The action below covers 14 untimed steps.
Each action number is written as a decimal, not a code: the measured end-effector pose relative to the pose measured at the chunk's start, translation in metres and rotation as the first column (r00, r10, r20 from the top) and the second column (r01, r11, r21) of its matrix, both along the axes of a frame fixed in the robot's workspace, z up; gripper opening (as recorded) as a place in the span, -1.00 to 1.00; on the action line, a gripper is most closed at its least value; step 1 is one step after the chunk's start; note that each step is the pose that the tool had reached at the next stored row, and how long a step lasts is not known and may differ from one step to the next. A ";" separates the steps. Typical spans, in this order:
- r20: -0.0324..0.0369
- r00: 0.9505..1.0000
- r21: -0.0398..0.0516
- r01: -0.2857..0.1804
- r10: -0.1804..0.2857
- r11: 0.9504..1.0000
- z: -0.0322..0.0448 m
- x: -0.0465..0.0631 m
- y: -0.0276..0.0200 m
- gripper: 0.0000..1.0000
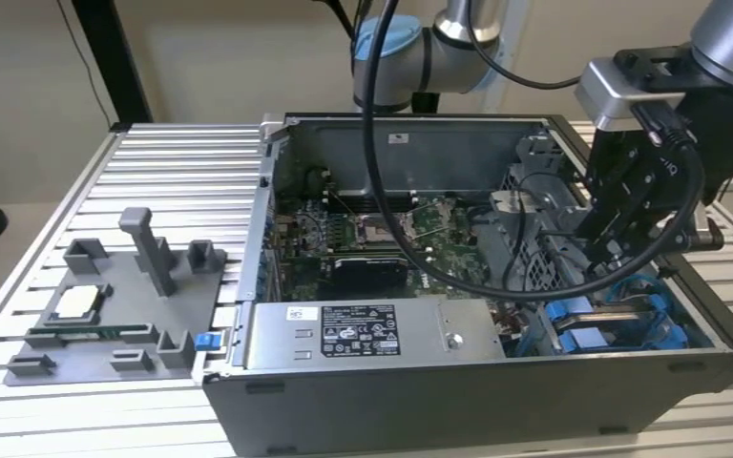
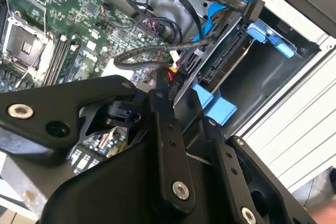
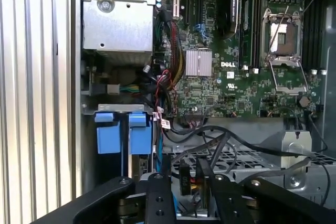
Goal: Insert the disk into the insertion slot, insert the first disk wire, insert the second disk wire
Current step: 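Insert the first disk wire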
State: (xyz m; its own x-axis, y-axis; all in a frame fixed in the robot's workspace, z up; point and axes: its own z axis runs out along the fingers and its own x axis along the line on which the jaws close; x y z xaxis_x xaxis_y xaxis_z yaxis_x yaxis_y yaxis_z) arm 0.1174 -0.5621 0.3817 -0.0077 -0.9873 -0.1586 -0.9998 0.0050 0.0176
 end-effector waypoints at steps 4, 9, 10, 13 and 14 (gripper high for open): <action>0.008 1.000 0.000 -0.009 0.009 1.000 0.0000 0.000 0.0000 1.00; 0.008 1.000 0.000 -0.012 0.012 1.000 0.0000 0.000 0.0000 1.00; 0.008 1.000 0.000 -0.012 0.012 1.000 0.0000 0.000 0.0000 1.00; 0.008 1.000 0.000 -0.012 0.012 1.000 0.0001 0.000 0.0000 1.00; 0.008 1.000 0.000 -0.012 0.012 1.000 0.0000 0.000 0.0000 1.00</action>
